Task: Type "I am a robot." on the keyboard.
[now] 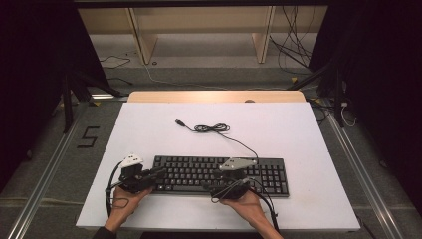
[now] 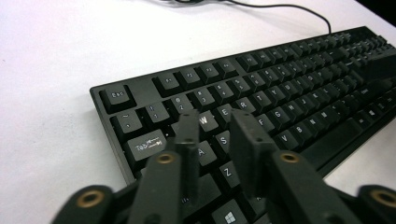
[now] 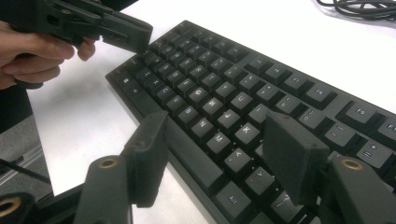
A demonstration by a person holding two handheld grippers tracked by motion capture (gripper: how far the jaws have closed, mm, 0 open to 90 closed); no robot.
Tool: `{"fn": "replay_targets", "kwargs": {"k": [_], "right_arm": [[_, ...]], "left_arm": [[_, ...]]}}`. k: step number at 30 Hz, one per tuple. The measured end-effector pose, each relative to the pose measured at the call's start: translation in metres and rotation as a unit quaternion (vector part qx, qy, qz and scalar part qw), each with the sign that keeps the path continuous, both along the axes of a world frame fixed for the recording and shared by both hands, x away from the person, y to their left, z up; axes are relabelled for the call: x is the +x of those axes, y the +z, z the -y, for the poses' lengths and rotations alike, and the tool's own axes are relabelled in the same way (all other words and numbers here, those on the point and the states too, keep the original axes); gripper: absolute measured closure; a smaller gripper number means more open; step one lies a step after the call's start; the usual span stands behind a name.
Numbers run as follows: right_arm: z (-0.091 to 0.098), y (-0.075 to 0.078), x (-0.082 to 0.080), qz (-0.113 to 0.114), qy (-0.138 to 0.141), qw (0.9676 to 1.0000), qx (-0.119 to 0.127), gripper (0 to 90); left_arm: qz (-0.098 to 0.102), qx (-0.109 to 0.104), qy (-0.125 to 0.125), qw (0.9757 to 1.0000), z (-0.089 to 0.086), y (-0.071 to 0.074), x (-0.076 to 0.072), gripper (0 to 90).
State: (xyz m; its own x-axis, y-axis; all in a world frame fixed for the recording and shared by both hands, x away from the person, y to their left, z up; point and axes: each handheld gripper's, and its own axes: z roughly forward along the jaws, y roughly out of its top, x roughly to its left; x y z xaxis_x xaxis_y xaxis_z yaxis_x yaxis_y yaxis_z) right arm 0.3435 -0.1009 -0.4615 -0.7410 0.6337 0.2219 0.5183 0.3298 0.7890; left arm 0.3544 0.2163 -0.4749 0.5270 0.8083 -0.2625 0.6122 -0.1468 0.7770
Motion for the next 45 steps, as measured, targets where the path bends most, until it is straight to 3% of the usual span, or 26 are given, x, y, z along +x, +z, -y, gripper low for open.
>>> {"fn": "replay_targets", "kwargs": {"k": [11, 25, 45], "right_arm": [[0.002, 0.002, -0.003, 0.009, 0.003, 0.9999, 0.007, 37.3], [0.004, 0.003, -0.007, 0.012, 0.007, 0.9999, 0.009, 36.2], [0.005, 0.004, -0.008, 0.014, 0.007, 0.9998, 0.008, 36.2]], "left_arm": [[-0.007, 0.020, -0.001, 0.9998, 0.004, -0.005, 0.005, 88.7], [-0.013, 0.036, -0.007, 0.9992, 0.008, -0.008, 0.006, 88.9], [-0.020, 0.033, -0.011, 0.9992, 0.009, -0.010, 0.008, 88.8]]}}
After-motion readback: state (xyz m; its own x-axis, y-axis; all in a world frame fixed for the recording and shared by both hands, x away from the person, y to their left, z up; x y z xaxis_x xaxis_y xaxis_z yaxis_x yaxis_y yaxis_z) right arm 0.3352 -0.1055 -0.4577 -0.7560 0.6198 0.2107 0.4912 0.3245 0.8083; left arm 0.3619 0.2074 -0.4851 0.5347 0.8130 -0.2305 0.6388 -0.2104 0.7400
